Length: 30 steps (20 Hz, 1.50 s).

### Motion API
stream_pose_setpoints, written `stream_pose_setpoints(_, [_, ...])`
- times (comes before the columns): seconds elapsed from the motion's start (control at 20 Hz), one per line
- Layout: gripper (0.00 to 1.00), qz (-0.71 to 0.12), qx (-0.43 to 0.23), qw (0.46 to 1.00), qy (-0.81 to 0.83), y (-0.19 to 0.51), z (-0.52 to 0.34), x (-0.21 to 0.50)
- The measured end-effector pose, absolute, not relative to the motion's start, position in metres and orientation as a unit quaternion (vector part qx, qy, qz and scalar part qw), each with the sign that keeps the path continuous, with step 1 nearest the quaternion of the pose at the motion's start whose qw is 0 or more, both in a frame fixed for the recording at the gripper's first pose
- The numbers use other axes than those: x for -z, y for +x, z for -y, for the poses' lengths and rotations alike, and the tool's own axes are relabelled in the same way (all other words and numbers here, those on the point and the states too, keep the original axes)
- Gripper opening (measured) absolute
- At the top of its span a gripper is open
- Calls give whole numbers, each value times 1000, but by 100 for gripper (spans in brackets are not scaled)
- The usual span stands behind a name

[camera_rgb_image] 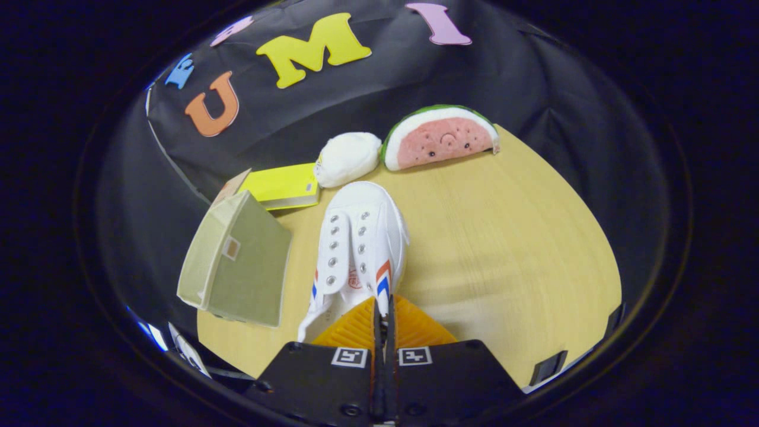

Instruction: Open the storage box then place both shoes into the box .Put the left shoe in first, then the right shoe, with the right side of both shoes facing outward in a uniform manner.

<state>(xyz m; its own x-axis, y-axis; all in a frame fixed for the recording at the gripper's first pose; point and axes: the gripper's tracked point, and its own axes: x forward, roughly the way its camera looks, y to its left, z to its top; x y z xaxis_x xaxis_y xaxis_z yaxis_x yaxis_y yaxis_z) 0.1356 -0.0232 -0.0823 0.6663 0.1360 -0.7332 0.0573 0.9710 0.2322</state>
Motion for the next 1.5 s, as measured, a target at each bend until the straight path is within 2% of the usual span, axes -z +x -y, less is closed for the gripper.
stream_pose_setpoints(0.45, [5, -373, -42, 920, 107, 138, -77, 16])
stream_pose_setpoints(0.9, [5, -358, -68, 928, 78, 177, -190, -8])
stream_pose_setpoints(1.2, [5, -373, -71, 925, 24, 199, -254, 16])
stream_pose_setpoints(1.5, [5, -373, -26, 928, -4, 217, -270, 61])
